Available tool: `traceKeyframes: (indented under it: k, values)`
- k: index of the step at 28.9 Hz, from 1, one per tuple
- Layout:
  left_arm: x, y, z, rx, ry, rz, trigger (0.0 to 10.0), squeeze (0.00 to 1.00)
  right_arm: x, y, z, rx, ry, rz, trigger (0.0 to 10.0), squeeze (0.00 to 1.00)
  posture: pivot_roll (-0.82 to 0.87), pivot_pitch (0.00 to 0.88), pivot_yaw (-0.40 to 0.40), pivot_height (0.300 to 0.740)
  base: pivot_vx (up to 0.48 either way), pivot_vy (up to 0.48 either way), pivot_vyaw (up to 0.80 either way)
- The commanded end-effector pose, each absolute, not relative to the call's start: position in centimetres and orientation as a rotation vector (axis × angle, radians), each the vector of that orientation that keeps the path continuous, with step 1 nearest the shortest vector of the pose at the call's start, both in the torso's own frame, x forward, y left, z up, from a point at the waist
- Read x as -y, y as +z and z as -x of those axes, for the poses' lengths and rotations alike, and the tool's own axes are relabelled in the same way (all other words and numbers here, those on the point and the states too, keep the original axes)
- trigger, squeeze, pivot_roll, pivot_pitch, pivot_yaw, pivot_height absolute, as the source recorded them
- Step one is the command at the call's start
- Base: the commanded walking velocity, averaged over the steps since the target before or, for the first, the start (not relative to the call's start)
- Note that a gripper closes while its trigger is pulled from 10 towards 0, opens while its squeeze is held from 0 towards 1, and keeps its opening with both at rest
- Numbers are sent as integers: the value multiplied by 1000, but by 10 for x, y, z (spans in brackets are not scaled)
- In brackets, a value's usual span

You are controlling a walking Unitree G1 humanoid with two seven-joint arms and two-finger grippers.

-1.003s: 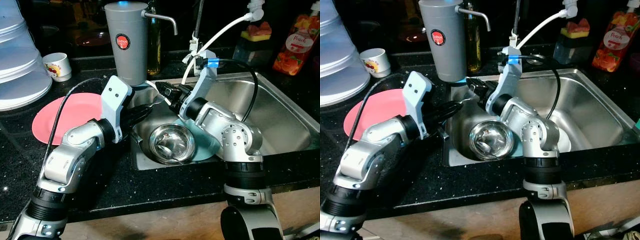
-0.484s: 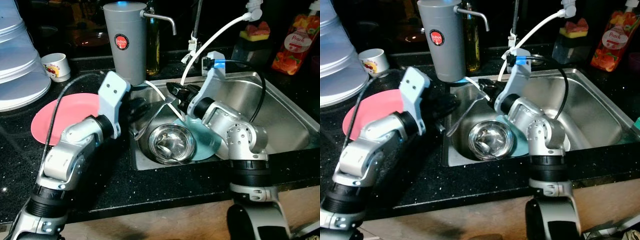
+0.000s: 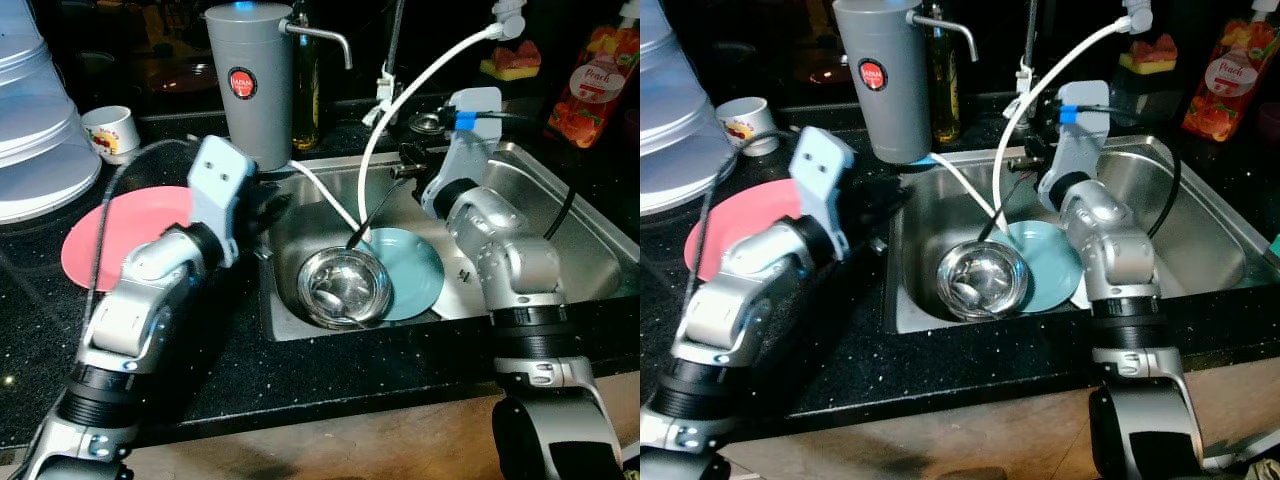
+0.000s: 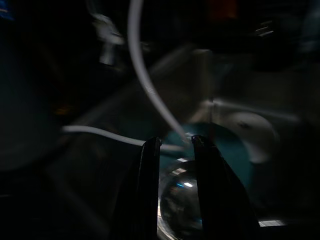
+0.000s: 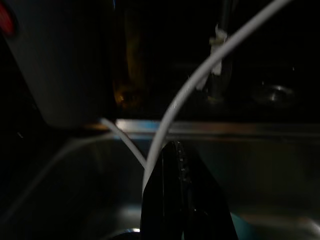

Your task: Kitchen organization

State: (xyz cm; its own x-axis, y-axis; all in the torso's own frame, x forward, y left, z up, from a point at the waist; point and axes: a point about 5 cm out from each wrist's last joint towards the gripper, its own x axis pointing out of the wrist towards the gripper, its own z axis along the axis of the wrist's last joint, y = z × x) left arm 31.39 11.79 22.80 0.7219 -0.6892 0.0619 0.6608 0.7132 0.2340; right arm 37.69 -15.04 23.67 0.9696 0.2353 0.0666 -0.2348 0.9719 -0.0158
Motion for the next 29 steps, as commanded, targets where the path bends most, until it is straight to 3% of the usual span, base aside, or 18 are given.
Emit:
traceKeyframes:
  k: [1, 2, 5, 6, 9, 10, 11, 12, 15, 29]
  values:
    - [-110, 219, -311, 108, -790, -209, 10000, 0, 143, 225, -378, 58, 253, 47, 0, 0, 15, 4, 28, 740, 0, 0, 0]
    - [-103, 206, -310, 35, -824, -242, 10000, 0, 135, 212, -379, 40, 270, 72, 980, 0, 17, 3, 31, 740, 0, 0, 0]
    - [-100, 196, -309, -22, -838, -264, 10000, 0, 127, 202, -381, 24, 295, 97, 1412, 0, 16, 4, 38, 740, 0, 0, 0]
    - [-101, 192, -310, -49, -836, -279, 10000, 0, 121, 197, -381, 14, 323, 118, 3255, 0, 17, 5, 40, 740, 0, 0, 0]
    - [-101, 190, -310, -68, -834, -291, 10000, 0, 117, 193, -382, 7, 343, 132, 3255, 0, 17, 5, 40, 740, 0, 0, 0]
    - [-103, 188, -310, -87, -833, -298, 10000, 0, 112, 191, -382, -1, 367, 146, 4588, 0, 18, 4, 40, 740, 0, 0, 0]
    - [-105, 187, -311, -94, -831, -306, 10000, 0, 107, 189, -384, -9, 391, 161, 7686, 0, 21, 5, 38, 740, 0, 0, 0]
    - [-106, 186, -311, -102, -827, -312, 10000, 0, 103, 189, -385, -17, 413, 172, 10000, 0, 22, 5, 36, 740, 0, 0, 0]
    - [-112, 184, -312, -134, -797, -318, 10000, 0, 90, 185, -387, -52, 491, 223, 10000, 0, 23, 5, 32, 740, 0, 0, 0]
    - [-116, 180, -307, -160, -788, -332, 10000, 0, 79, 169, -387, -169, 593, 325, 10000, 0, 21, 2, 9, 740, 0, 0, 0]
